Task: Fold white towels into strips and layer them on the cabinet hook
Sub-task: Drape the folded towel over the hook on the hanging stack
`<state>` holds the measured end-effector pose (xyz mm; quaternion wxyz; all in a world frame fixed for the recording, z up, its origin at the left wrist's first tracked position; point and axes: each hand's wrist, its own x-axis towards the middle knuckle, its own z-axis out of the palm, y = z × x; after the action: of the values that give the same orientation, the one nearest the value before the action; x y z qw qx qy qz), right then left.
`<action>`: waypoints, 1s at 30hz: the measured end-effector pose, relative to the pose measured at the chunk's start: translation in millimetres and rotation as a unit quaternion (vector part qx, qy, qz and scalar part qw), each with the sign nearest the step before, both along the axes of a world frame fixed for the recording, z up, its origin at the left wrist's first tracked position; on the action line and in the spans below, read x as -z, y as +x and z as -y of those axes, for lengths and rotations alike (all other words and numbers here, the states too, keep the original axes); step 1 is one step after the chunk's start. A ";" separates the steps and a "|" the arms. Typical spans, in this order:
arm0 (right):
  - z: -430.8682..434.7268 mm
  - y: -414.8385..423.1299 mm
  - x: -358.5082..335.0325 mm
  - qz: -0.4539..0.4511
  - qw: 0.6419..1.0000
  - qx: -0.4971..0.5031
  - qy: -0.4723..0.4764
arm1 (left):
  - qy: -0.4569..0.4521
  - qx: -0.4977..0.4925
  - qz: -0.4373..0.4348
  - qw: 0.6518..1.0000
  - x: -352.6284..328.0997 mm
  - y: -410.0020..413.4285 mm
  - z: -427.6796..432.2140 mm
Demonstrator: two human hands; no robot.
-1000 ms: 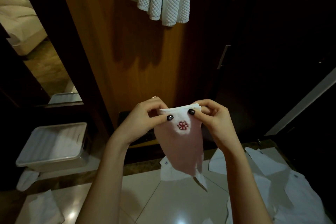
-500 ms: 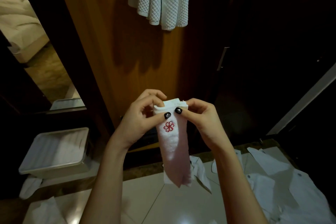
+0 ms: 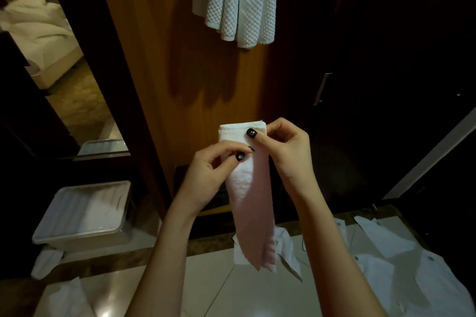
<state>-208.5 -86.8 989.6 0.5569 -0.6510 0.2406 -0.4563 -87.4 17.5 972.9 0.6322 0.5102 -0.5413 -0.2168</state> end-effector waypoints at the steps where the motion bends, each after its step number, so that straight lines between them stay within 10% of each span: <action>1: 1.8 3.4 -1.5 -0.003 1.000 0.003 -0.005 | 0.001 -0.013 0.004 1.000 -0.5 -0.2 2.8; 30: 29.9 -60.2 69.4 -0.111 0.987 0.084 -0.075 | -0.114 -0.062 -0.294 0.947 -90.6 35.2 120.6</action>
<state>-268.6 -116.8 920.3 0.4365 -0.7150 0.3199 -0.4426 -52.2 -103.0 1063.5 0.8296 0.3810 -0.3197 -0.2539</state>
